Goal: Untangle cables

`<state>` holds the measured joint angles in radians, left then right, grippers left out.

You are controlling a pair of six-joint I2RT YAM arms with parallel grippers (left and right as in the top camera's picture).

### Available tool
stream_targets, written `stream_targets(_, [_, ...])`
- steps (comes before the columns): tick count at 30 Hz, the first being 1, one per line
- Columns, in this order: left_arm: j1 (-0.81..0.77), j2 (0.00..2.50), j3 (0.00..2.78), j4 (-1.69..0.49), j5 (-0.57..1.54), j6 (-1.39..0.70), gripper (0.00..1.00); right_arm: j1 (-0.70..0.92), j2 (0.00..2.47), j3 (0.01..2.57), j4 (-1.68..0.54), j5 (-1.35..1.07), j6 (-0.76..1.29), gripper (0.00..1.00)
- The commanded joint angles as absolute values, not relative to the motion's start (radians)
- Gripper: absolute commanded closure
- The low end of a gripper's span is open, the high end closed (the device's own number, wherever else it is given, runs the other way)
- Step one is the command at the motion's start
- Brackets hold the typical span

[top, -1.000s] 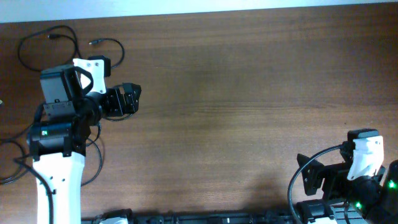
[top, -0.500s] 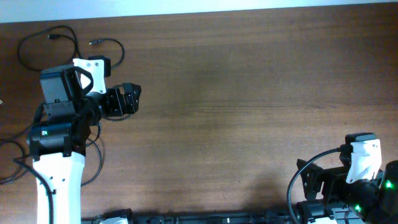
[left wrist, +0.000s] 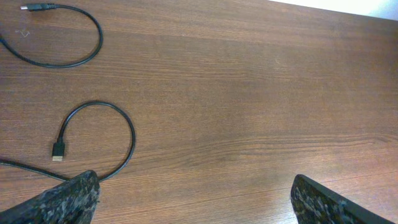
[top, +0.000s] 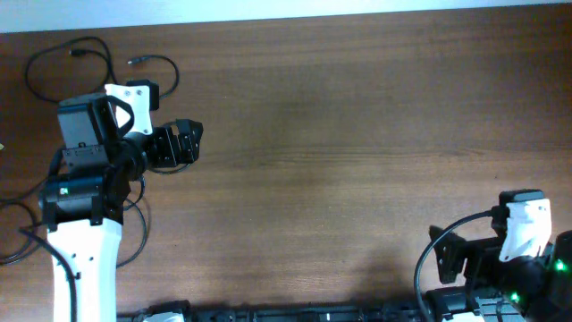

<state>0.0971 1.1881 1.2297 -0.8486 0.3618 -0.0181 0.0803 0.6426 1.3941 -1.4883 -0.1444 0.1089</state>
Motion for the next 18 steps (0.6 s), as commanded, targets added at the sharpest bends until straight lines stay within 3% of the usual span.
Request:
stream_targets(1, [0.094, 1.179, 1.231, -0.847, 0.358, 0.001, 0.01, 0.083, 0.592, 1.365, -1.403, -0.091, 0.117, 0.02])
stream_targets(18, [0.094, 1.179, 1.231, -0.847, 0.358, 0.001, 0.01, 0.036, 0.004, 0.332, -0.382, 0.046, 0.151, 0.02])
